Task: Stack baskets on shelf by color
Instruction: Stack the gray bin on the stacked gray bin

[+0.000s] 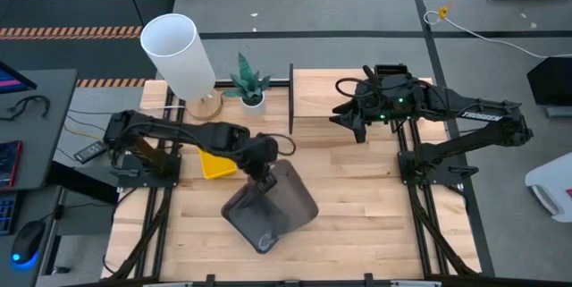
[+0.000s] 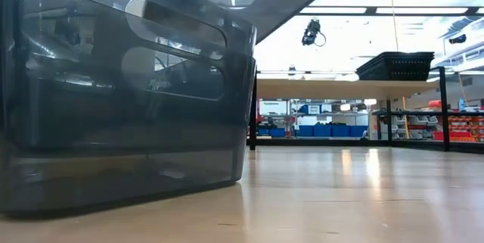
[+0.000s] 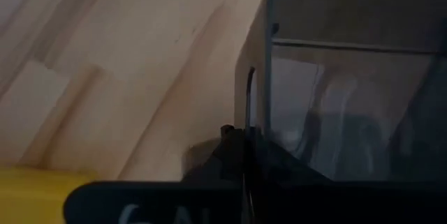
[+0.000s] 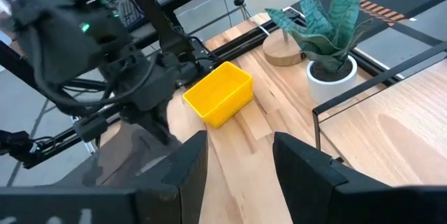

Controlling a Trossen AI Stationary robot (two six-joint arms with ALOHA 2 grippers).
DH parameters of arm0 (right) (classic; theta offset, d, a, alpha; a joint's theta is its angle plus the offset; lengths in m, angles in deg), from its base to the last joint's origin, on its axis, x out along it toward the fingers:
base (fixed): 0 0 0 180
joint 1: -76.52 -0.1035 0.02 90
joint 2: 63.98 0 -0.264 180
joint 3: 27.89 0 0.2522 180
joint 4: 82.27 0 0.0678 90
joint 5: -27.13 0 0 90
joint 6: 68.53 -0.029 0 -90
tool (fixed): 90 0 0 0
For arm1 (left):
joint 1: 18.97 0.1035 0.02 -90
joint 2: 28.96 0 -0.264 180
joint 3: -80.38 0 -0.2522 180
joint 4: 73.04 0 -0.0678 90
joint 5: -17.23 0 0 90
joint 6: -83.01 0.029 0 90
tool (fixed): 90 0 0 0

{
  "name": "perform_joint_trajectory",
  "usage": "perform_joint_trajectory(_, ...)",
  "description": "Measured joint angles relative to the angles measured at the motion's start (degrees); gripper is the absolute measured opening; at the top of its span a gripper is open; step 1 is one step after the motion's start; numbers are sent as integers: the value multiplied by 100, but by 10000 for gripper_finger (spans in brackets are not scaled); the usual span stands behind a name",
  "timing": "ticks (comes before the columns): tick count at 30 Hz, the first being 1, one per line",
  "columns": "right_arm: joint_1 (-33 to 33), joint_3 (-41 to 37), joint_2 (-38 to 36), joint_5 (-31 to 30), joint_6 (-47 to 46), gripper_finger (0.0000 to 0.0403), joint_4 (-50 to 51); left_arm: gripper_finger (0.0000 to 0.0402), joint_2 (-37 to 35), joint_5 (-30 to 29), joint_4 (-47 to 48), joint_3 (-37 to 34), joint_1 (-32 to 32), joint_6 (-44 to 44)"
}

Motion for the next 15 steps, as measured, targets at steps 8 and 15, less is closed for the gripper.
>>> perform_joint_trajectory(8,0,0,0,-127,33,168,-2,8,0,-931,625,-4,-692,-579)
perform_joint_trajectory(15,0,0,0,-126,106,168,-7,8,-42,-1299,1113,-9,-1046,-1313)
